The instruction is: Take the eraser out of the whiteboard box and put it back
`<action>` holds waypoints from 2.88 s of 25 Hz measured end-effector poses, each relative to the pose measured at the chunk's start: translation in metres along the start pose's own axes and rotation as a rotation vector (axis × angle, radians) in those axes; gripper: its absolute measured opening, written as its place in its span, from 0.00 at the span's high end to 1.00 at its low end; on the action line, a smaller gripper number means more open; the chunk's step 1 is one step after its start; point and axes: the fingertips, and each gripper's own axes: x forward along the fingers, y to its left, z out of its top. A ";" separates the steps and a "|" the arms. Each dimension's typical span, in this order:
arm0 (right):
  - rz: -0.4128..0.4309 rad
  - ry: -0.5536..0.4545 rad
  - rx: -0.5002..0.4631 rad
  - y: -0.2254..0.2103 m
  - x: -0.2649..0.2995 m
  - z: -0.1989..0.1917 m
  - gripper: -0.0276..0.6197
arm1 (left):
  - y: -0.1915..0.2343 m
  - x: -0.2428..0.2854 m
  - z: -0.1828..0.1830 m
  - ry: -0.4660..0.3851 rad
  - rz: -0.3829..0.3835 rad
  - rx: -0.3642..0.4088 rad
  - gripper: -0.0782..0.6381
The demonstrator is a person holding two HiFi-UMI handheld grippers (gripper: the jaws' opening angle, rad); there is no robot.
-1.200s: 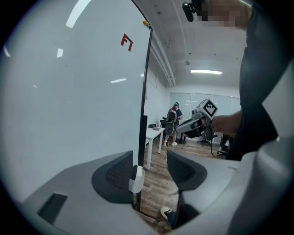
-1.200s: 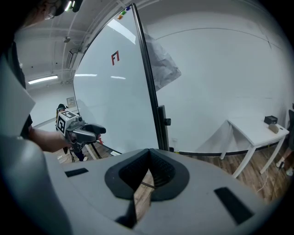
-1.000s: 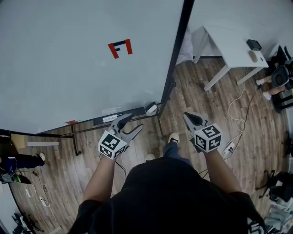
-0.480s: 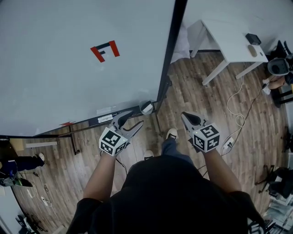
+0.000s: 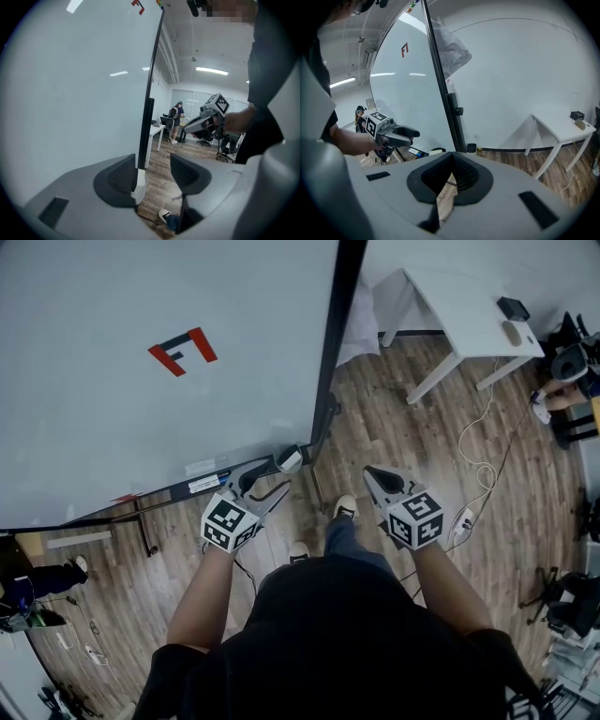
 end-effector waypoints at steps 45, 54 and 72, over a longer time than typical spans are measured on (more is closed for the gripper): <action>0.007 0.083 0.042 -0.018 0.006 -0.039 0.97 | 0.042 0.079 -0.067 0.208 0.079 -0.001 0.55; 0.008 0.089 0.037 -0.021 0.008 -0.039 0.97 | 0.042 0.085 -0.073 0.239 0.070 0.030 0.55; 0.018 0.093 0.034 -0.017 0.008 -0.043 0.97 | 0.046 0.086 -0.073 0.214 0.072 -0.008 0.64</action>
